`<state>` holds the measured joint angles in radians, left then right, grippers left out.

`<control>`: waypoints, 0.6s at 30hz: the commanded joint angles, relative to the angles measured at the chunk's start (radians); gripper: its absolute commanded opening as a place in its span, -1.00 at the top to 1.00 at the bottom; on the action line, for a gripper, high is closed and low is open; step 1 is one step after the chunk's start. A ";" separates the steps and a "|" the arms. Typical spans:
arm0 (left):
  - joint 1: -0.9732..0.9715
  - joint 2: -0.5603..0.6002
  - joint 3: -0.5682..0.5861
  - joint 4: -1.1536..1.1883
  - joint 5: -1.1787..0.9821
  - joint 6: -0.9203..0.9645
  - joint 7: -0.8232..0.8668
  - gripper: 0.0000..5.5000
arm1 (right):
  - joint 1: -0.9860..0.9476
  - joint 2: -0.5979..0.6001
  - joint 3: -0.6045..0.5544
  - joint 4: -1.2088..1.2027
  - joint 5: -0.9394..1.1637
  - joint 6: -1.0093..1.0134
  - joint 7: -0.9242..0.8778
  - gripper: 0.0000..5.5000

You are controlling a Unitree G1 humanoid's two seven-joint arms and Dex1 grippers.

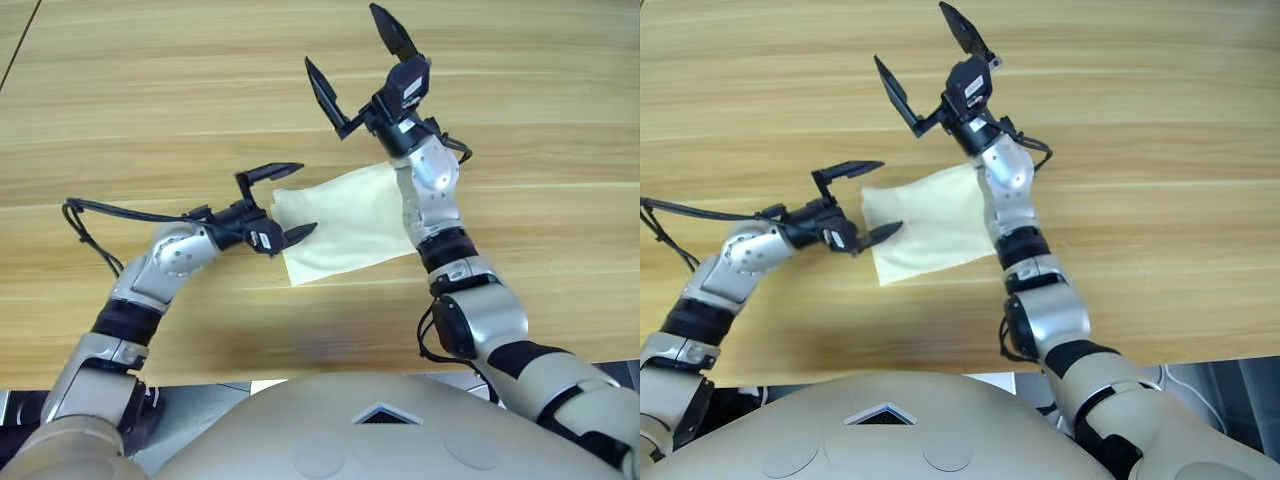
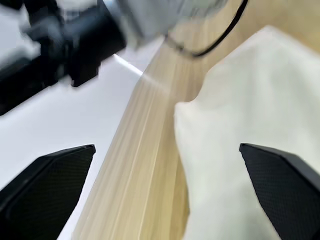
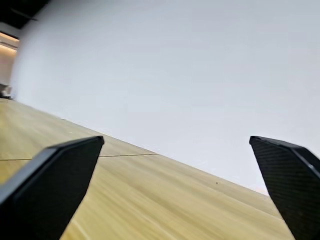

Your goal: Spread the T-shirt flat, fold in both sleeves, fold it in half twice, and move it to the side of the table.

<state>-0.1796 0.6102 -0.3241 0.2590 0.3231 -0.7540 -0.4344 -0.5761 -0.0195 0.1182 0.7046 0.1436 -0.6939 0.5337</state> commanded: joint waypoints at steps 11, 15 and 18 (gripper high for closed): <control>-0.218 -0.015 0.000 0.452 0.347 0.254 0.392 -0.95 | 0.207 -0.234 0.262 -0.127 -0.188 -0.081 0.321 -0.96; -0.199 -0.019 -0.023 0.449 0.337 0.214 0.407 -0.95 | 0.165 -0.236 0.281 -0.027 -0.319 -0.075 0.215 -0.96; -0.171 -0.036 -0.019 0.377 0.243 0.125 0.352 -0.95 | 0.149 -0.213 0.270 0.000 -0.323 -0.082 0.177 -0.96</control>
<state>-0.3816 0.5894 -0.3288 0.6710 0.6117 -0.5829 -0.0308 -0.3920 -0.2479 0.3984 0.7021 -0.1843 -0.7721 0.7251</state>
